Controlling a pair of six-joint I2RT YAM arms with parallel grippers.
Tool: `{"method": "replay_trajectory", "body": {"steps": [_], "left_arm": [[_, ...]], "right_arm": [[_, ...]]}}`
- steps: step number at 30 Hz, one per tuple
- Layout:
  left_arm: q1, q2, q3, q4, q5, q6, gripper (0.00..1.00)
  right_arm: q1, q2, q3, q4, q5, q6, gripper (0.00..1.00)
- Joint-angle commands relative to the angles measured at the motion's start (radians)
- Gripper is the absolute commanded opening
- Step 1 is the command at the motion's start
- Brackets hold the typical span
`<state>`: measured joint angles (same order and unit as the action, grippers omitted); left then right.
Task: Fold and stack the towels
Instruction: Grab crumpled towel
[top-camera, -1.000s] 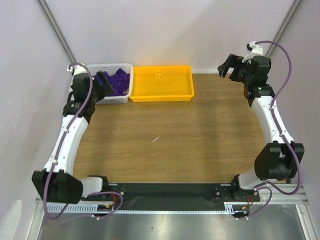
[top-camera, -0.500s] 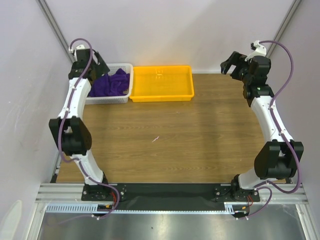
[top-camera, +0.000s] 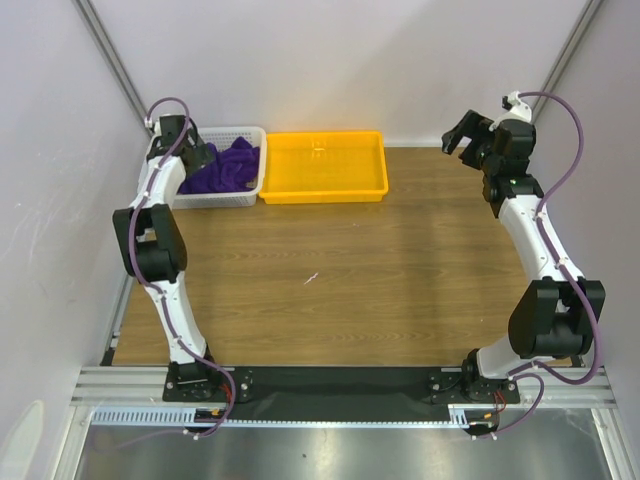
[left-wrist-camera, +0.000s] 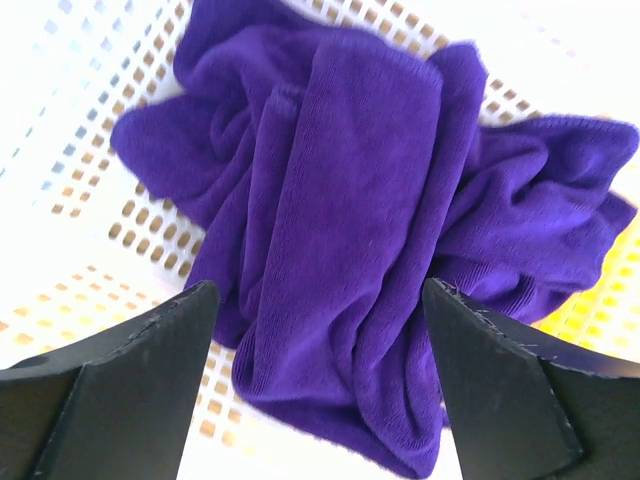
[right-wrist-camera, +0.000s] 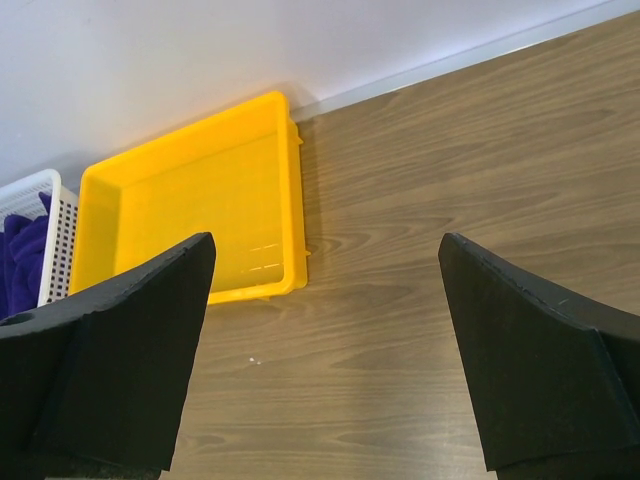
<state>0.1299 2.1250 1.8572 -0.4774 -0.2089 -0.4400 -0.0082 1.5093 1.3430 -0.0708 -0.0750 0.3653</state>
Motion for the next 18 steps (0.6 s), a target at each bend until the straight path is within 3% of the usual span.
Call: {"method": "replay_trajectory", "body": {"steps": [1, 7, 15, 18], "left_arm": [[0.005, 0.012, 0.059, 0.1, -0.034, 0.047, 0.89], [0.005, 0.067, 0.077, 0.114, -0.023, 0.04, 0.79], [0.007, 0.113, 0.096, 0.118, -0.03, 0.04, 0.73], [0.007, 0.134, 0.106, 0.115, -0.024, 0.034, 0.63]], "right_arm": [[0.005, -0.015, 0.01, 0.037, 0.04, 0.001, 1.0], [0.005, -0.008, 0.025, 0.023, 0.066, -0.017, 1.0], [0.005, 0.044, 0.094, -0.023, 0.066, -0.04, 1.0], [0.005, 0.055, 0.111, -0.027, 0.067, -0.046, 1.0]]}}
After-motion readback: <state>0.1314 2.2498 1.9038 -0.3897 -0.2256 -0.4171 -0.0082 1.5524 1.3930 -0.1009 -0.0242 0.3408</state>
